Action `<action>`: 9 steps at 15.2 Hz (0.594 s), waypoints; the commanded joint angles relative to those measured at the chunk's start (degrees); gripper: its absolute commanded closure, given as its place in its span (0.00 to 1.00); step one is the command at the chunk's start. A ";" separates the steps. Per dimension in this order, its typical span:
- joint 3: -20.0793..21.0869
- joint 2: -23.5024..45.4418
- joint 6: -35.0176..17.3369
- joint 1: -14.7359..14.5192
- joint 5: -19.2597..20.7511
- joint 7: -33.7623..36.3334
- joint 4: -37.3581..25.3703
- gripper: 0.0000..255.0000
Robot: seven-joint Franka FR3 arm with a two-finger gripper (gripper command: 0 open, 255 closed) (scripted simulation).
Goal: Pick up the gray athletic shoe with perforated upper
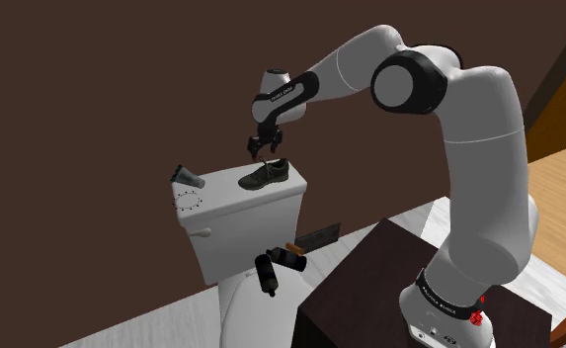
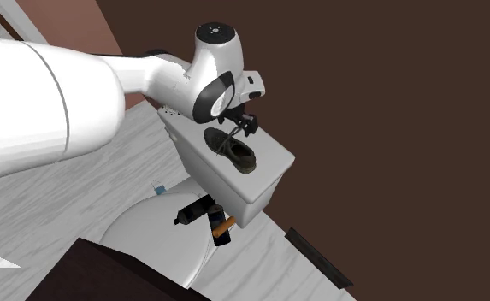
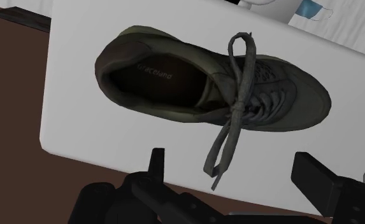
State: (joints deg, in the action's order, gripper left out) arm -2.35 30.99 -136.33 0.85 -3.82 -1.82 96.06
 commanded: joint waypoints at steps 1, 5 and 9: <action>0.07 1.21 -1.12 0.02 -0.09 -0.06 -0.12 0.00; 0.14 2.36 -2.55 0.06 -0.19 -0.15 0.17 0.00; 0.15 2.44 -2.65 0.01 -0.18 -0.09 0.18 1.00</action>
State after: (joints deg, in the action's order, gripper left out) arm -2.24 33.39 -138.96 0.88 -3.99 -1.90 96.24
